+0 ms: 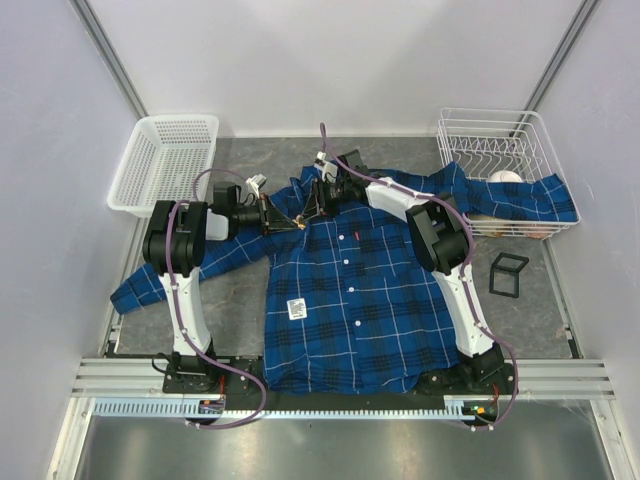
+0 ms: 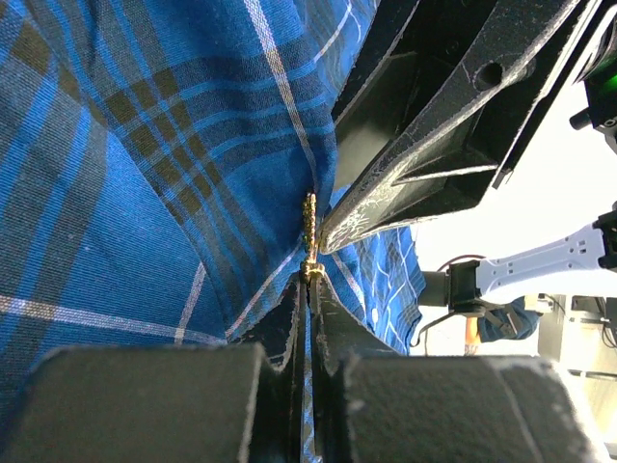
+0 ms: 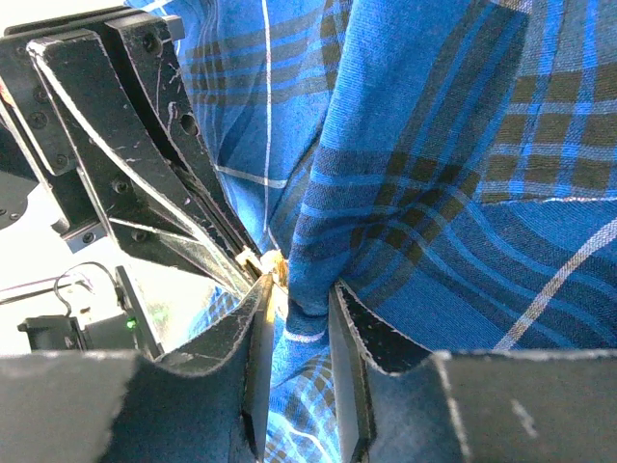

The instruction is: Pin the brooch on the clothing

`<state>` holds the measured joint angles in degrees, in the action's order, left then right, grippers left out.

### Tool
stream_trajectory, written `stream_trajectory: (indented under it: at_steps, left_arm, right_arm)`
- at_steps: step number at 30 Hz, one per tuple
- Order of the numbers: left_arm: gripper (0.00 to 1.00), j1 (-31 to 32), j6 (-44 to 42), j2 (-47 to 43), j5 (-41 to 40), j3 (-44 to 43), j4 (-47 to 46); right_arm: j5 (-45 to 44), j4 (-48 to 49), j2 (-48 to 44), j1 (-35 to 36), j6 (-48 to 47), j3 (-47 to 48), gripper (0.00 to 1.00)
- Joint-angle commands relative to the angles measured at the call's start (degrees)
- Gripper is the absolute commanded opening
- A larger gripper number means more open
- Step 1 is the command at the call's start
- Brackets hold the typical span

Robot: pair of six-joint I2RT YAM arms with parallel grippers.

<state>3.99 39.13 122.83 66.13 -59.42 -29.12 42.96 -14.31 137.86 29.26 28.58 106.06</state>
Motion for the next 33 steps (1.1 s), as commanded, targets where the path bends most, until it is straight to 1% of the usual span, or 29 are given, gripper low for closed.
stream_trajectory:
  at_steps: [1,4,13,25,30,33]
  left_arm:
    - [0.02,2.3,-2.9,-2.5,3.6,-2.2,-0.8]
    - [0.02,2.3,-2.8,-2.4,3.5,-2.3,-0.8]
    - [0.02,2.5,-3.1,-2.9,3.3,-2.2,-0.5]
    - [0.02,3.0,-3.9,-2.9,3.3,-2.4,0.5]
    - [0.02,3.1,-5.2,-3.5,3.4,-2.3,1.6]
    - [0.02,3.1,-5.6,-3.5,3.3,-2.3,2.1]
  right_arm:
    - [-1.0,1.1,0.9,2.5,-1.9,2.7,0.33]
    - [-1.5,0.5,0.8,2.6,-3.4,3.3,0.32]
    - [-6.1,-1.2,0.8,2.7,-3.6,4.5,0.31]
    - [-7.5,-3.3,0.7,3.6,-6.4,5.4,0.31]
    - [-10.3,-3.7,0.5,3.6,-6.3,5.6,0.31]
    - [-9.6,-4.4,0.9,4.0,-7.9,6.8,0.32]
